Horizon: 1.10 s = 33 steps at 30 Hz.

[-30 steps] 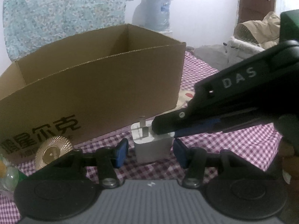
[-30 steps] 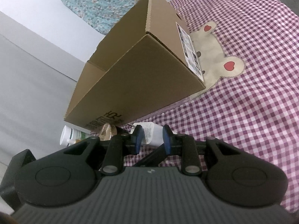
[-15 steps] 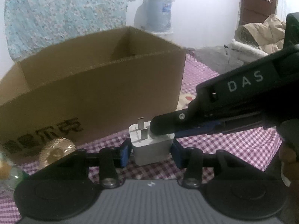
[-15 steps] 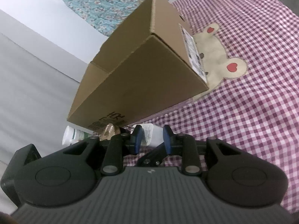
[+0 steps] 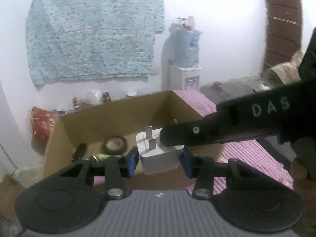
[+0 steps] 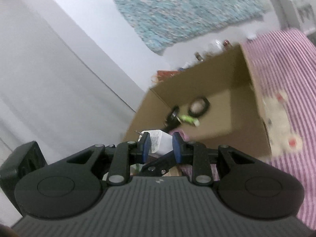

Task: Organize rigid objects
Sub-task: 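Carry the white charger plug into the box and open the right gripper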

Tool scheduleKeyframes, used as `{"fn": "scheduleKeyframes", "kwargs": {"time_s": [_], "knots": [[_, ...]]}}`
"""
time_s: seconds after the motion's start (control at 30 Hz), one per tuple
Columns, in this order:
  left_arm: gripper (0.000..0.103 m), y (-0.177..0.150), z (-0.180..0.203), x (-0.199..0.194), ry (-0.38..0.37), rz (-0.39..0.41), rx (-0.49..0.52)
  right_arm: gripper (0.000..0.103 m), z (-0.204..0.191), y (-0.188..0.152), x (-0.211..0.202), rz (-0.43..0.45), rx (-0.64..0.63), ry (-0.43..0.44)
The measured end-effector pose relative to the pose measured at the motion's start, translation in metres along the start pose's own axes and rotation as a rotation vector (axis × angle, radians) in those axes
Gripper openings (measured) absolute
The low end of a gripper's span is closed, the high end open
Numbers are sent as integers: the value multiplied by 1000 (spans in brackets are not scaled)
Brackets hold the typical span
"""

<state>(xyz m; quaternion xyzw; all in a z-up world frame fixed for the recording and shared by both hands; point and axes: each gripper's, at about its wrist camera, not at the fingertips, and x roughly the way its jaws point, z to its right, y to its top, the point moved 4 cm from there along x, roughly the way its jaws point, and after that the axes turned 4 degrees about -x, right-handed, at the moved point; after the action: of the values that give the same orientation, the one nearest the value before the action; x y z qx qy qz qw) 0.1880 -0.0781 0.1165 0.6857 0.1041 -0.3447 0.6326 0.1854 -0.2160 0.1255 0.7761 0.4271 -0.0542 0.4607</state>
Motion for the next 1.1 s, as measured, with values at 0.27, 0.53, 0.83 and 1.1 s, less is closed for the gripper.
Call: {"fn": "scheduleKeyframes", "kwargs": {"time_s": [0.27, 0.53, 0.83, 1.1], "knots": [[47, 26, -52, 66, -14, -175, -159, 26, 30, 53, 73, -138, 2, -3], [47, 19, -70, 116, 26, -317, -198, 26, 65, 53, 127, -279, 56, -33], [47, 5, -75, 136, 24, -417, -233, 26, 84, 40, 150, -360, 86, -48], [48, 10, -70, 129, 15, -390, -227, 26, 84, 40, 150, -351, 85, -41]]}}
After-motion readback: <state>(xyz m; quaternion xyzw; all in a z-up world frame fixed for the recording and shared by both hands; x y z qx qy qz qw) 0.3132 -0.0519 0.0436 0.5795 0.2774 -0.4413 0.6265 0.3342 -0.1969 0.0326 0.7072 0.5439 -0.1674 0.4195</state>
